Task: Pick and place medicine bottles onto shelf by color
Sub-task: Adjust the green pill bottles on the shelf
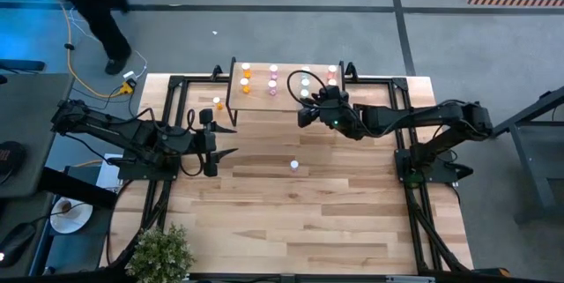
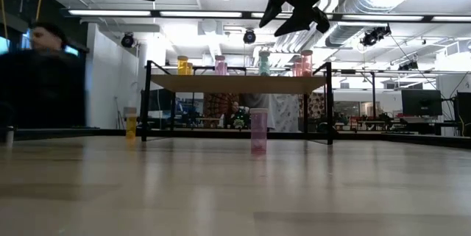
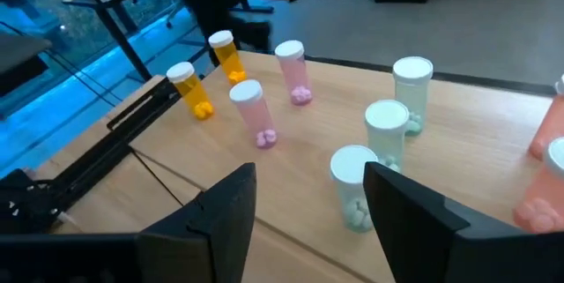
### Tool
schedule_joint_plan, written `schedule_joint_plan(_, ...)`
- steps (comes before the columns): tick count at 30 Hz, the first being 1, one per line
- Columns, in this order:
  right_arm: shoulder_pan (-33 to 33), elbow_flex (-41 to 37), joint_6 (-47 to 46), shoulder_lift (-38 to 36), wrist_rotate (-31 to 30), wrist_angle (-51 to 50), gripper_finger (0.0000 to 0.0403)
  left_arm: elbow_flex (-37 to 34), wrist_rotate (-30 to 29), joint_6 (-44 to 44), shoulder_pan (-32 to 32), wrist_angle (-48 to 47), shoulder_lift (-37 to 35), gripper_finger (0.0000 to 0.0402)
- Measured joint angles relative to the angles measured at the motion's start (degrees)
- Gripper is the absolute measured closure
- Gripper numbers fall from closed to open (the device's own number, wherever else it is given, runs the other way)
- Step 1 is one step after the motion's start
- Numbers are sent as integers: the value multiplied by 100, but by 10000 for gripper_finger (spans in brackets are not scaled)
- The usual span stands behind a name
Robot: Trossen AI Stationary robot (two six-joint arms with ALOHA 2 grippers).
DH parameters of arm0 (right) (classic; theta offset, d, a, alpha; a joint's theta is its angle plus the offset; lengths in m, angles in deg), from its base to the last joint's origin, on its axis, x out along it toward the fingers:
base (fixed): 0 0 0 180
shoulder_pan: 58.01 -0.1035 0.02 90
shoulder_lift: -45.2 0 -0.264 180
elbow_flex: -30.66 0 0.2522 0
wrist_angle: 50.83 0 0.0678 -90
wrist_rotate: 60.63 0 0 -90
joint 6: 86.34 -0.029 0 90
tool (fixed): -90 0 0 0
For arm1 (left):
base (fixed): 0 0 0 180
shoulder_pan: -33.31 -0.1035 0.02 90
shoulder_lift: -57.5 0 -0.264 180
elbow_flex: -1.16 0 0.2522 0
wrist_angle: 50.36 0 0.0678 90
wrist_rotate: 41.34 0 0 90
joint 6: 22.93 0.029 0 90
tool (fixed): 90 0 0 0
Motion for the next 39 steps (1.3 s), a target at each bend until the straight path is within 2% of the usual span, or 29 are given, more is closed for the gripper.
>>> schedule_joint_plan(6, 0, 0, 255, 24, -3, 41, 186, 0, -1, 0, -1, 0, 0, 177)
schedule_joint_plan(17, 107, 3, 740, 247, 9, 62, 199, 0, -3, -42, -1, 2, -1, 177)
schedule_joint_plan(39, 438, 4, 754, 515, 136, 135, 196, 0, -2, -42, 0, 2, 0, 177)
